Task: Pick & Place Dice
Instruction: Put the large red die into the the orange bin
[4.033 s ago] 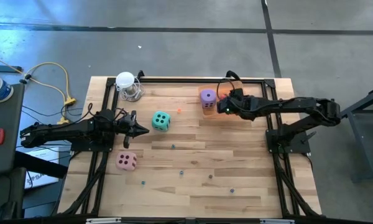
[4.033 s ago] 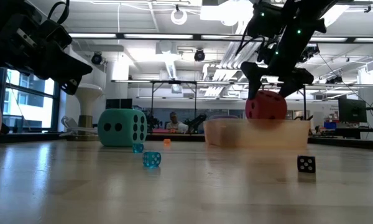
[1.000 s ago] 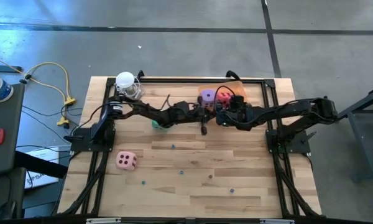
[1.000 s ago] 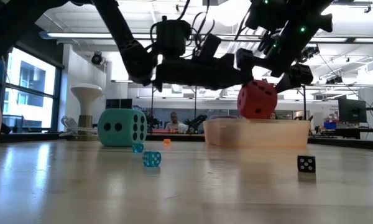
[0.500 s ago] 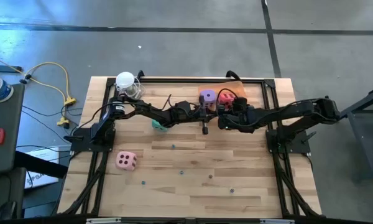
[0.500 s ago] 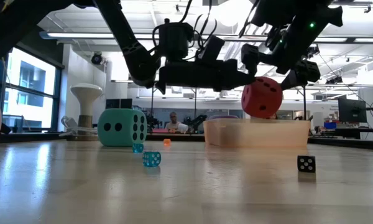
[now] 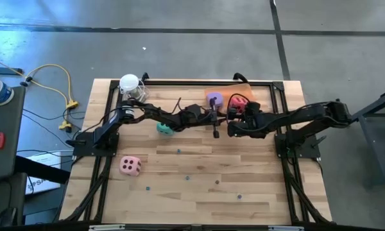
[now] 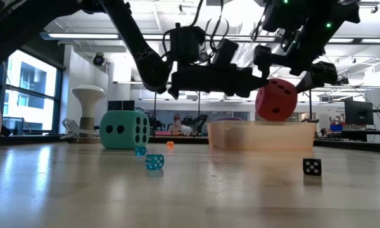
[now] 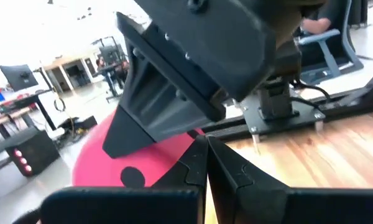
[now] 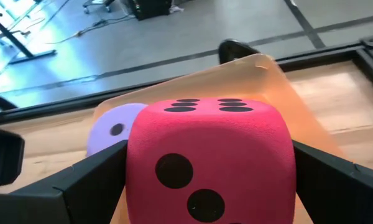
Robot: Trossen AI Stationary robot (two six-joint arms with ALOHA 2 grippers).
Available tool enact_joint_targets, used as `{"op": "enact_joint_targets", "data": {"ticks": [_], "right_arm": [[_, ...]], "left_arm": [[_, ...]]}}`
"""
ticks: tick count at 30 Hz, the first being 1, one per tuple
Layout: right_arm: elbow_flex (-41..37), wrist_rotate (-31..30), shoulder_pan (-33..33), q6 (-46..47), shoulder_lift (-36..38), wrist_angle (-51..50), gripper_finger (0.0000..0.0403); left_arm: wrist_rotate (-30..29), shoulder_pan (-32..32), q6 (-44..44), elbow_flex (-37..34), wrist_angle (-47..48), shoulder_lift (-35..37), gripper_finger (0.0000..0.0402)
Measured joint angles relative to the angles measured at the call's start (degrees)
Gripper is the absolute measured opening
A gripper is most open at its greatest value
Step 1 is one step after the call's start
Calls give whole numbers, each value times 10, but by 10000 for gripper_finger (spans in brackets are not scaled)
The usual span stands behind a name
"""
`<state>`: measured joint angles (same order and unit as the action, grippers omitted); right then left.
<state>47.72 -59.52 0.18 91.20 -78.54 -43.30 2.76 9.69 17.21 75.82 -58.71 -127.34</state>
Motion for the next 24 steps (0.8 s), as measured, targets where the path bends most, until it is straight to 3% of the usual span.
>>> {"op": "enact_joint_targets", "data": {"ticks": [11,21,24], "right_arm": [[0,-25,21,7,7,-3,400],[0,-6,21,1,7,-3,400],[0,-11,21,-21,7,12,400]], "left_arm": [[-22,7,29,8,13,-6,2],[2,13,30,8,31,-6,2],[-26,18,30,8,44,-6,2]]}}
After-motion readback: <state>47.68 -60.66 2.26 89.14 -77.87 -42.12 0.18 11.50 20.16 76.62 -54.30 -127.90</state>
